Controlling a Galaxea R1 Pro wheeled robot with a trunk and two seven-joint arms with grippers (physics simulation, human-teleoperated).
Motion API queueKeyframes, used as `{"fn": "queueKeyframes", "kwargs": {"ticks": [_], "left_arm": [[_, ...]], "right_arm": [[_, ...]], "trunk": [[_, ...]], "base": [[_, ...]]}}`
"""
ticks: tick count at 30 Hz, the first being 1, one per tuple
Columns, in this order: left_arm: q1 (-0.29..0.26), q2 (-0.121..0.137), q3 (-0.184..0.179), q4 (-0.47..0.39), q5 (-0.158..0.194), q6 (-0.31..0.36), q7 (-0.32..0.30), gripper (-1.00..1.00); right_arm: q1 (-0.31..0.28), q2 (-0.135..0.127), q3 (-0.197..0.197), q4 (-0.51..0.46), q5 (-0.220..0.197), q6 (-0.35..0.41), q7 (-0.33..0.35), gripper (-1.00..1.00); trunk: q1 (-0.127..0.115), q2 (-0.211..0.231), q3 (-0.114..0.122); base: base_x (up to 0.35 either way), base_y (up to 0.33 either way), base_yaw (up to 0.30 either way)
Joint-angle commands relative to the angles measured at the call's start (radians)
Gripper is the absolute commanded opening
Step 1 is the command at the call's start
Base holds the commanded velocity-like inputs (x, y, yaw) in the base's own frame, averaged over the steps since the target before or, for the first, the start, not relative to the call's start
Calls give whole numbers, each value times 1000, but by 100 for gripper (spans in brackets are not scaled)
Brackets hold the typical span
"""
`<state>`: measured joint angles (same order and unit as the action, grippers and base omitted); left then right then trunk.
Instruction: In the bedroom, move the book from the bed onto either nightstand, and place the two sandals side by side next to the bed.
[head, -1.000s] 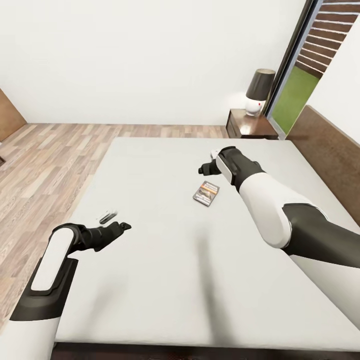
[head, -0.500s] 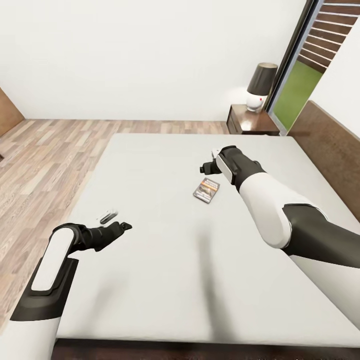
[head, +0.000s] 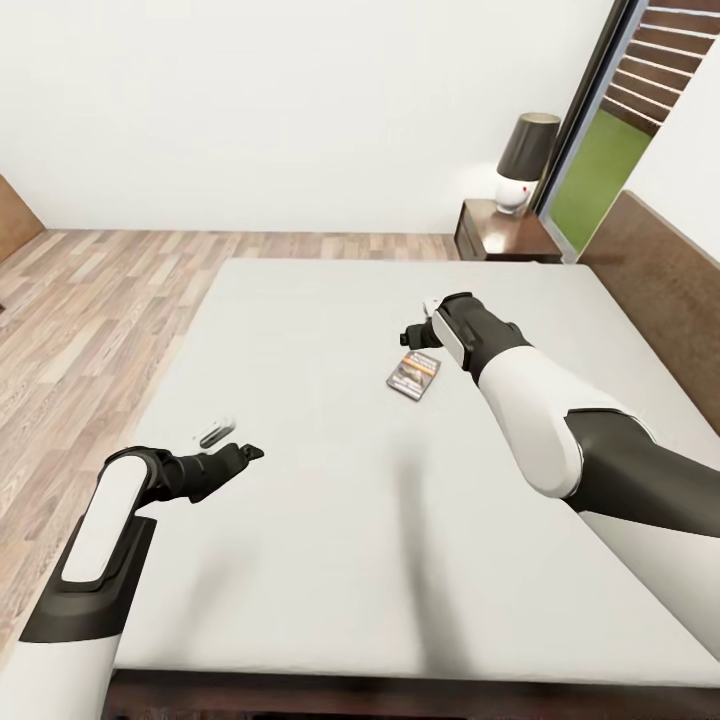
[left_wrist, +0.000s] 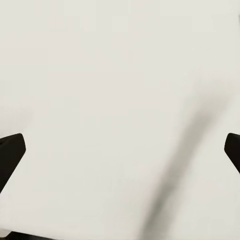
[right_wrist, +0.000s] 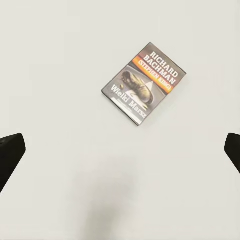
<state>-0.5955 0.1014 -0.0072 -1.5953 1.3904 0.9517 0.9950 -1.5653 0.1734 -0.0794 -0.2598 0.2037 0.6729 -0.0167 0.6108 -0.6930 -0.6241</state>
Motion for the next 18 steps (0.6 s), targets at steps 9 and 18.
{"fn": "queueKeyframes", "kwargs": {"ticks": [9,18], "left_arm": [[0,-1,-2,-10,9,1,10,100],[1,-1,-2,-12,9,1,10,100]], "right_arm": [[-2,0,-8,-1,10,1,-2,100],[-4,-1,-9,-2,11,1,-2,100]], "trunk": [[0,-1,-15],[0,-1,-29]], "base": [[0,0,0],[0,0,0]]}}
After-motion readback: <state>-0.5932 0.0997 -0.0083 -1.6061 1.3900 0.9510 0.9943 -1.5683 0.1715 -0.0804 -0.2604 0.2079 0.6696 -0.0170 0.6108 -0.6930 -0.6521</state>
